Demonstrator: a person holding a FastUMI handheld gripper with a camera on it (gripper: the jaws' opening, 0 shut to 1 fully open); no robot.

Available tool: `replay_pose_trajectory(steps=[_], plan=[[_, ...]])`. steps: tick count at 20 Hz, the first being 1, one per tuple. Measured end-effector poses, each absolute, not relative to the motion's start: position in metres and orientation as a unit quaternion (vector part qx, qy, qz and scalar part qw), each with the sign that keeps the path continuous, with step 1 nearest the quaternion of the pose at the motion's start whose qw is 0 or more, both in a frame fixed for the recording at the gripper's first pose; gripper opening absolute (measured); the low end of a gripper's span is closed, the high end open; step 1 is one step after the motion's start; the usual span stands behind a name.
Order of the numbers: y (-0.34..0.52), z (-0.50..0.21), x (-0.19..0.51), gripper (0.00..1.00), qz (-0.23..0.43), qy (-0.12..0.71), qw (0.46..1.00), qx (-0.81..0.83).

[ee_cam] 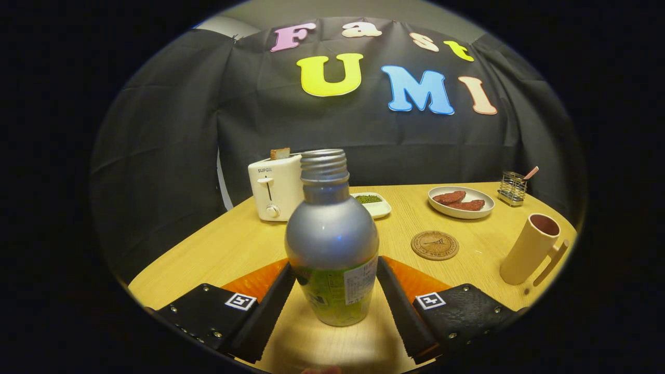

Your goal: Take the bottle from table, then pour the juice into the cup, finally place the bottle on the coaster

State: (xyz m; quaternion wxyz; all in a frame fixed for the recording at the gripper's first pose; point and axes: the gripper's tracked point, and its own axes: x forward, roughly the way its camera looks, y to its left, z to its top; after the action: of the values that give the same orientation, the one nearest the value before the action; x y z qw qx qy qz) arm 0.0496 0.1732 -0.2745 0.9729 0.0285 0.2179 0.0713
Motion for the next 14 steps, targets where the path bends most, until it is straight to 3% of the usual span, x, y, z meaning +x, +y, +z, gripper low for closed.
replay_pose_trajectory(steps=[9,12,14], plan=[[0.174,-0.289,0.045,0.96,0.063,0.242,0.968,0.022],[0.174,-0.289,0.045,0.83,0.064,0.243,0.968,0.021],[0.174,-0.29,0.045,0.83,0.065,0.245,0.967,0.022]])
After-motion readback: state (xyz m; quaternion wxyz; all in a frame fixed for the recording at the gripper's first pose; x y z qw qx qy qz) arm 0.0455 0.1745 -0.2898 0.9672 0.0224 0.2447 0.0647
